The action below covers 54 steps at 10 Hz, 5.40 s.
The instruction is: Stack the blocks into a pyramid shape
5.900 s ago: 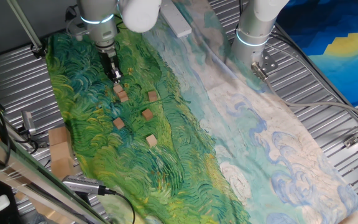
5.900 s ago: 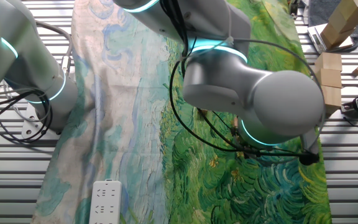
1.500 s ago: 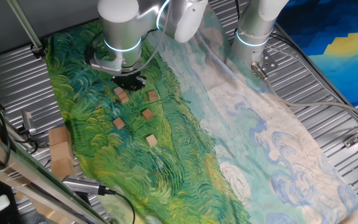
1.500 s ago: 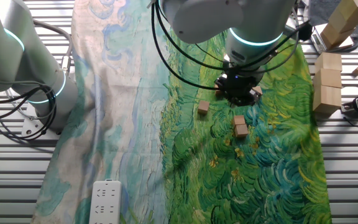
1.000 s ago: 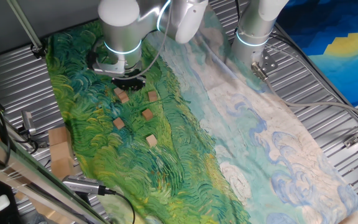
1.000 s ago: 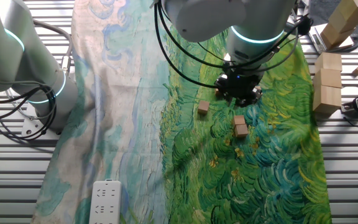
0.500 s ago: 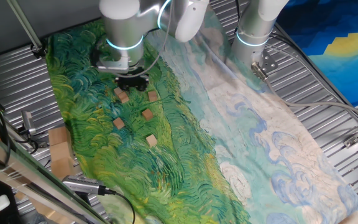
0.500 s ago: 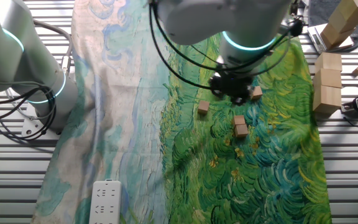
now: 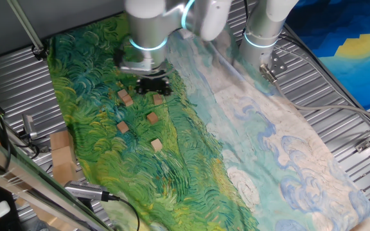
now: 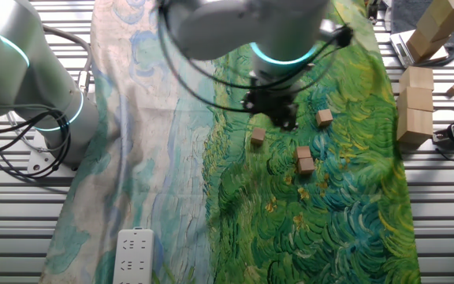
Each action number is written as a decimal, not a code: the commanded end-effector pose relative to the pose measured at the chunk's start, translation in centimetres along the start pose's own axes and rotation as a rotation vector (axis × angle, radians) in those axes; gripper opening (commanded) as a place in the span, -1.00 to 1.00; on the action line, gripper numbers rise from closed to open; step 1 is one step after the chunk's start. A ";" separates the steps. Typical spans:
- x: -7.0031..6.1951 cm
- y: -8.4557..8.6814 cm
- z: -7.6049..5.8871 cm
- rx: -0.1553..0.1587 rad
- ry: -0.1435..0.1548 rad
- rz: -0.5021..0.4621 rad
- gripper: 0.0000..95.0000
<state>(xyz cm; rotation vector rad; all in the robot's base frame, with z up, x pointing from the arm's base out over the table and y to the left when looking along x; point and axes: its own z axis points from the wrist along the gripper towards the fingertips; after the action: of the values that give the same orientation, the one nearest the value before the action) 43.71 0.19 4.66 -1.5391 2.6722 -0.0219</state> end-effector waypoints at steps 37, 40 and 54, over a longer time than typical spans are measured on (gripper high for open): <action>-4.7 -8.8 1.7 0.032 -0.035 -0.282 -1.00; -4.6 -8.8 2.0 0.033 -0.033 -0.301 -1.00; -3.5 -8.9 2.7 0.040 -0.039 -0.316 -1.00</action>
<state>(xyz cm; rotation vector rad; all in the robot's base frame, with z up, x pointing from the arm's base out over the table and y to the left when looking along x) 53.31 -1.22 2.50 -1.9079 2.3560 -0.0593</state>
